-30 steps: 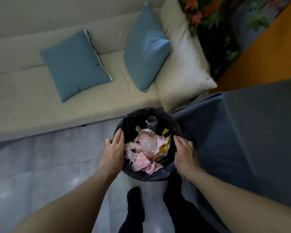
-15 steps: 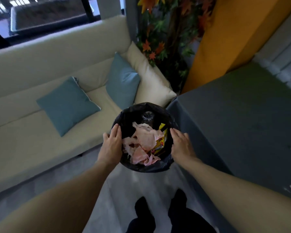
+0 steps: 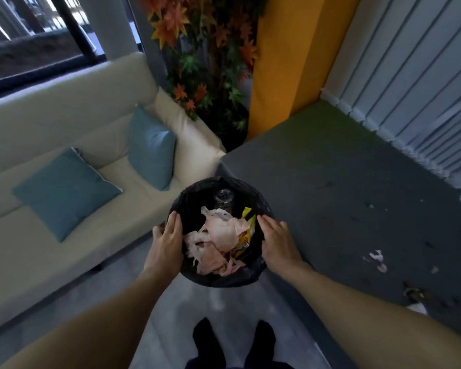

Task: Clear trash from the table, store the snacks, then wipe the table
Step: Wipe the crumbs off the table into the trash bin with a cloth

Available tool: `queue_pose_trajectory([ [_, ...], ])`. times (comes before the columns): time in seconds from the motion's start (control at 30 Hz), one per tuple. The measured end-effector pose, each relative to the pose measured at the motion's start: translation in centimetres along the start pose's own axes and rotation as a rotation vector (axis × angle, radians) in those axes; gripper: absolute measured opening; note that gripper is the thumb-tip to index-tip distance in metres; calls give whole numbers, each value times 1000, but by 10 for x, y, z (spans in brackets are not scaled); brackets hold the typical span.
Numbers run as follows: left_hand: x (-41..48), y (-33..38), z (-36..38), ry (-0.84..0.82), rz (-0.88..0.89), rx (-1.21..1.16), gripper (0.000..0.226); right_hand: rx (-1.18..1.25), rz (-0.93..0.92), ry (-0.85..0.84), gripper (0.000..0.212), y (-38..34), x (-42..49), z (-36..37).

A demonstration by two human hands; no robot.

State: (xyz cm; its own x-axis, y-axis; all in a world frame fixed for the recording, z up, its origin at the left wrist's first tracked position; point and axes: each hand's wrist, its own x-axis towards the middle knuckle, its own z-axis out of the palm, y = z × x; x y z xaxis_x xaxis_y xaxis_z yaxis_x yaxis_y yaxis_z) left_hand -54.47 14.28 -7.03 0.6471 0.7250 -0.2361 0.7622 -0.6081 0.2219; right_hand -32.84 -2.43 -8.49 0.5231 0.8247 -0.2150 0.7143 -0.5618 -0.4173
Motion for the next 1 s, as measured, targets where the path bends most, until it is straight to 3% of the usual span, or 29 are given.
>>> queue_pose_trajectory([
  [0.27, -27, 44, 23, -61, 30, -43, 83, 7, 78, -47, 65, 47, -50, -3],
  [0.47, -31, 65, 32, -139, 86, -8, 88, 44, 190, 22, 66, 60, -91, 4],
  [0.7, -44, 70, 49, -142, 263, -131, 60, 66, 366, 80, 65, 61, -157, 32],
  [0.8, -54, 81, 53, -209, 254, -226, 46, 79, 436, 91, 65, 64, -191, 42],
  [1.0, -81, 98, 76, -310, 182, -338, 61, 49, 485, 88, 63, 76, -241, 51],
])
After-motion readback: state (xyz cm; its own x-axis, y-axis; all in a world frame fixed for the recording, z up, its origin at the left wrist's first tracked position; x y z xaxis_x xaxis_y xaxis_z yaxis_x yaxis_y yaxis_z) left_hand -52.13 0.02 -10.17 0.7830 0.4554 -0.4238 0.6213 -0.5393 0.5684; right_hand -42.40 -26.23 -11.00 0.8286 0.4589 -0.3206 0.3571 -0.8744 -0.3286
